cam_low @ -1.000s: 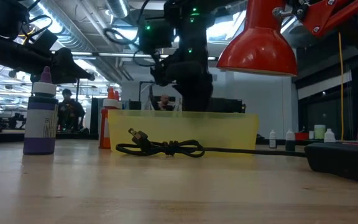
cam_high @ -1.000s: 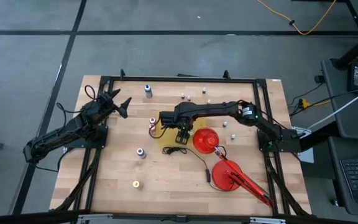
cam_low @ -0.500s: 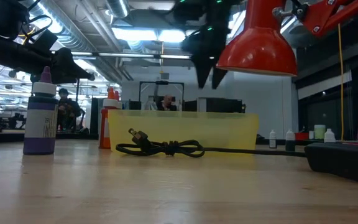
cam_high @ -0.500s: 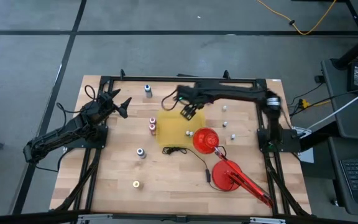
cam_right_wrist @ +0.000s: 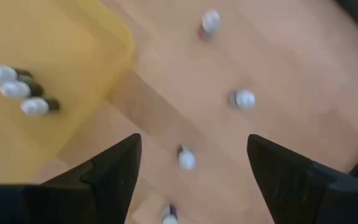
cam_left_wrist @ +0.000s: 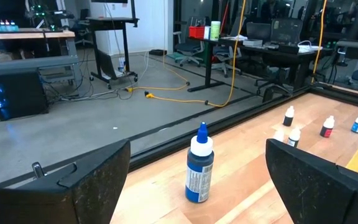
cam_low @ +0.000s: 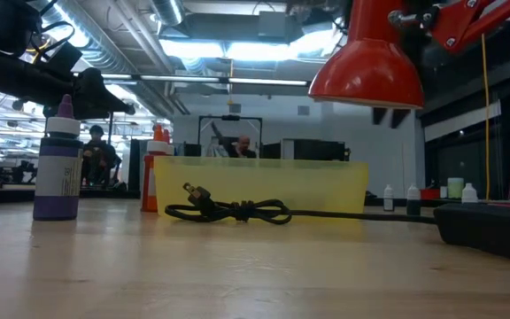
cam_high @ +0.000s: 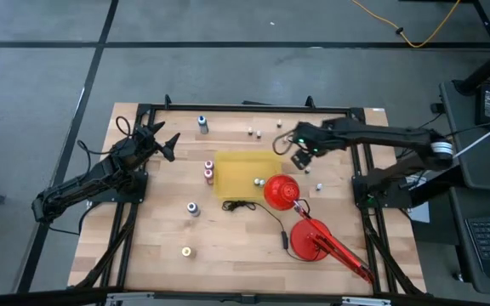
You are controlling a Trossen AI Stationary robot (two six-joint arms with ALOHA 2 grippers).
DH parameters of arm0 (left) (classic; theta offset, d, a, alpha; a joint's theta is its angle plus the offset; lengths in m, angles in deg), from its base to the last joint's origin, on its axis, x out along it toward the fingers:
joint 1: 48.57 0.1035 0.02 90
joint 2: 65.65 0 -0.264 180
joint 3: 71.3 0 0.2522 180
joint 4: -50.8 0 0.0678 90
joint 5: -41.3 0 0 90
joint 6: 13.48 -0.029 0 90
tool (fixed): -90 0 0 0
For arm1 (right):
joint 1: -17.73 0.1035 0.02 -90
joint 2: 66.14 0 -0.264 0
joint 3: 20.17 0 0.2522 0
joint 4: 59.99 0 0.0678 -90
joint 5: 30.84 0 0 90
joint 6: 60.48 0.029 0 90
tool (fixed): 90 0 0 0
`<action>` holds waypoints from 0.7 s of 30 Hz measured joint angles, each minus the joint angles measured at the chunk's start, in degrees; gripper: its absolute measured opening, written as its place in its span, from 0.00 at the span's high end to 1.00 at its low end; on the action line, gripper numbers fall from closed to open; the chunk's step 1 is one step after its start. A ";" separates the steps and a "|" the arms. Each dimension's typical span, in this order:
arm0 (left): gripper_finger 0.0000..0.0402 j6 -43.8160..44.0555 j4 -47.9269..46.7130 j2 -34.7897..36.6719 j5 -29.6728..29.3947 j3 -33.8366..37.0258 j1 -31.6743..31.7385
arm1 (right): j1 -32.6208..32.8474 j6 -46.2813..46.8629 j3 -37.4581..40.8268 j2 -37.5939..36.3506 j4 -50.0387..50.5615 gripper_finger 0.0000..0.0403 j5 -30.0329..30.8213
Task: Pick & Place food coloring
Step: Put the small purple food coloring bottle into the yellow container
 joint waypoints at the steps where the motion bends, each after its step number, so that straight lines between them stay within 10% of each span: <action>1: 0.10 0.00 0.00 0.00 0.00 0.01 0.00 | 0.39 0.95 1.74 -1.49 0.05 0.27 -0.71; 21: 0.10 -0.01 0.00 0.01 0.00 0.00 0.00 | 12.16 7.37 25.79 -10.41 -8.26 0.27 -6.50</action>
